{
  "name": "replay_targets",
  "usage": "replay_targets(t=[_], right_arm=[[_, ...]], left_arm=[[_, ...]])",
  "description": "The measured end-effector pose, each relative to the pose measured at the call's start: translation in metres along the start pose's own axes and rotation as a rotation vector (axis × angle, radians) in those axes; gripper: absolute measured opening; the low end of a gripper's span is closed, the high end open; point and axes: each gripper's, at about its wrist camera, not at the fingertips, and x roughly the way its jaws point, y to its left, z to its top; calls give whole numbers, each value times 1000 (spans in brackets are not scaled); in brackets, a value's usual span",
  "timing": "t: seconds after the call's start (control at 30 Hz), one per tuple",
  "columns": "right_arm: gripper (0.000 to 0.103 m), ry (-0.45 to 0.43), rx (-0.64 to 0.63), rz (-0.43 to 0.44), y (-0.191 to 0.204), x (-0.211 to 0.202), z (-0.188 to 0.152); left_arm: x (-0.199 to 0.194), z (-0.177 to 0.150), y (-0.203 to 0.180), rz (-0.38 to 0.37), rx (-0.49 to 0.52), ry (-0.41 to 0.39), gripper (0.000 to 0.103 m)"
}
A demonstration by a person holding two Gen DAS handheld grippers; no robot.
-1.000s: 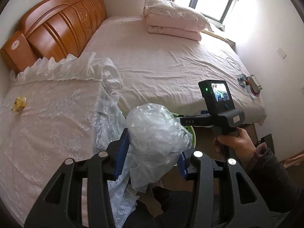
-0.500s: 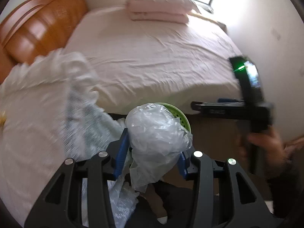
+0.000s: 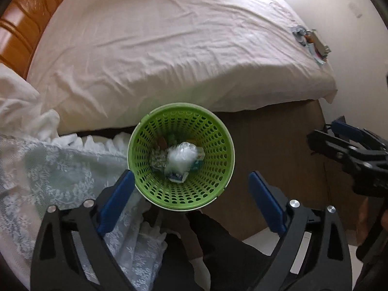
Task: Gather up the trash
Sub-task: 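Move both tools back over the bed toward the yellow wrapper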
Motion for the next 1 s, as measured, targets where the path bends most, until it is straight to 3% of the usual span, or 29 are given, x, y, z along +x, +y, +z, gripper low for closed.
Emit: replay_targets(t=[0.17,0.33,0.47,0.67,0.87,1.0], right_arm=[[100,-3,-1,17,-4,4,6],[100,-8,-27,28,9,5,10],[100,-25,-66,58,28,-3,10],[100,-94,-282,91,97,-40,9],[100,-181,-453,165,177,-78,4],[100,-199,-549,219,222,-91,0]], left_arm=[[7,2,5,18,-34,5,90],[-14,0,15,44,-73,-43,90],[-62,-10,26,73,-124,-170,90],[-153,-48,55,145,-206,-387,95],[-227,-102,102,190,-377,-539,95],[-256,-138,132,258,-493,-591,95]])
